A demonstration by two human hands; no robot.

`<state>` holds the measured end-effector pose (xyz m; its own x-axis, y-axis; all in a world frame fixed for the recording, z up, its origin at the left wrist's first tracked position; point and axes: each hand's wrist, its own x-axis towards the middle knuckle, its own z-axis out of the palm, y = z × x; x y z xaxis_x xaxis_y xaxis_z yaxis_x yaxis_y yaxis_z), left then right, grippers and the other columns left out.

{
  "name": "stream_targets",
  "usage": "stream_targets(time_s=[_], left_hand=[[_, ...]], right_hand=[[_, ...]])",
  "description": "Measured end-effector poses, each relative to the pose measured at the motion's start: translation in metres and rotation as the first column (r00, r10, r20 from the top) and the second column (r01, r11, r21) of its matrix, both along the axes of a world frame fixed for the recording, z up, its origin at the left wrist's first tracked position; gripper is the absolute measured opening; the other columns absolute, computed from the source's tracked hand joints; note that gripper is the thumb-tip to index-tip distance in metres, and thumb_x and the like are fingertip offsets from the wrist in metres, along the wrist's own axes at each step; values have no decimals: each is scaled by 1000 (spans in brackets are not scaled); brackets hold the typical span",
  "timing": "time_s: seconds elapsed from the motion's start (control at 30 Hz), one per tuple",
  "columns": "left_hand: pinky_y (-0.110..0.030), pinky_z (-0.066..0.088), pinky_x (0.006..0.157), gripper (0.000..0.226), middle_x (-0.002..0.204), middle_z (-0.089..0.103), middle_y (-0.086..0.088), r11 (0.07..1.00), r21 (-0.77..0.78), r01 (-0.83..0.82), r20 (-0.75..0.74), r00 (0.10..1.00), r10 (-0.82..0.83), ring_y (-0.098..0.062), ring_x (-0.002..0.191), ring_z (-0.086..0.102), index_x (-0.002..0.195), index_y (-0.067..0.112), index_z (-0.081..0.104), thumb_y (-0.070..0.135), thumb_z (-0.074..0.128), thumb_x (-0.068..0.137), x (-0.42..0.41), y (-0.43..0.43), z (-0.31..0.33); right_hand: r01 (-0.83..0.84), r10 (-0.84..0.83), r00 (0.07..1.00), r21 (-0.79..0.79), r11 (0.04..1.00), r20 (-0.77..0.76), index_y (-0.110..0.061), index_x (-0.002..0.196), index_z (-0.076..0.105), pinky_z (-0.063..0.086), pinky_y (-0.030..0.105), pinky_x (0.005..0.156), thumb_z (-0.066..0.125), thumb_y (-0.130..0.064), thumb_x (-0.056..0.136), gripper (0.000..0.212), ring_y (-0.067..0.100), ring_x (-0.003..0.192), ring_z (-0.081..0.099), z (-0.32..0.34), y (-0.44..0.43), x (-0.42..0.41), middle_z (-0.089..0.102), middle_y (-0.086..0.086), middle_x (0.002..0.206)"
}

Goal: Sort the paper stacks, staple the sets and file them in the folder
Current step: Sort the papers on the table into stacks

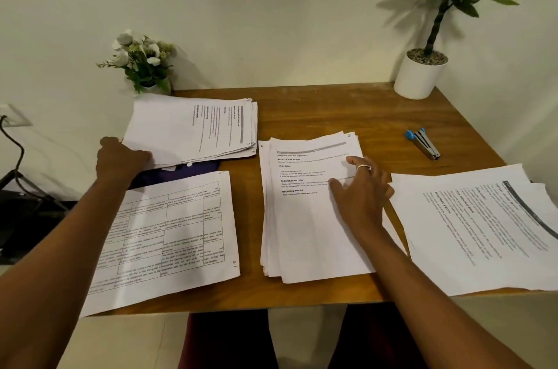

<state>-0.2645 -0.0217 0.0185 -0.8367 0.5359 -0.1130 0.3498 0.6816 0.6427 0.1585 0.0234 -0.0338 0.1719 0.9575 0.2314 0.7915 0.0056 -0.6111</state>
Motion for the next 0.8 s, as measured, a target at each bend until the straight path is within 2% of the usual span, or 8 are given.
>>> stream_targets(time_s=[0.07,0.13,0.3,0.4,0.5,0.6,0.7,0.8], left_hand=[[-57,42,106,94,151,30,-24,997,-69,-23,-85,996,17,-48,134,42,146,0,29,31,86,79,12,0,1],[-63,42,105,102,153,21,-21,995,-93,-29,-216,976,8,-48,137,34,148,8,26,40,89,74,26,1,2],[-61,40,108,99,152,26,-19,984,6,180,-361,918,-166,-44,139,30,151,14,32,42,88,75,77,1,10],[-54,39,109,83,153,27,-14,928,113,355,-314,899,-306,-37,142,29,147,17,41,38,85,79,126,-8,18],[-41,44,107,68,148,38,-7,852,222,474,-224,875,-429,-26,137,39,139,21,49,32,84,82,171,-18,23],[-15,46,84,49,129,50,4,828,281,485,-70,871,-486,-11,119,48,130,19,59,25,80,86,203,-23,26],[-22,48,81,30,119,64,5,816,244,524,3,841,-541,-14,111,60,116,19,68,30,76,90,220,-22,19],[-22,45,78,42,118,64,6,818,176,547,69,822,-565,-14,105,61,127,19,62,39,72,92,225,-23,12]], right_hand=[[25,-25,1000,12,1000,-13,-21,133,57,35,49,109,79,-34,86,54,29,139,39,3,2,1,48,8,150],[51,-50,999,34,998,-11,-21,134,58,36,48,107,80,-31,86,54,28,137,41,6,3,3,50,8,149],[29,-26,995,33,999,-100,-22,132,59,39,47,108,83,-24,84,54,28,132,48,9,5,9,53,8,143],[8,-1,977,29,1000,-214,-23,135,57,43,39,103,82,-15,85,56,28,127,54,14,6,11,58,6,137],[-32,34,945,11,999,-327,-21,131,58,52,29,84,79,-12,87,49,25,107,64,23,5,15,67,4,110],[-74,62,919,-16,997,-389,-12,113,66,50,17,66,76,-19,90,26,22,102,68,35,3,23,71,5,113],[-95,81,912,-14,995,-402,-10,110,70,43,14,60,73,-24,93,22,16,96,67,46,2,30,73,6,110],[-143,131,901,1,990,-414,-10,117,69,42,14,60,70,-27,96,27,13,95,64,57,3,36,72,4,114]])
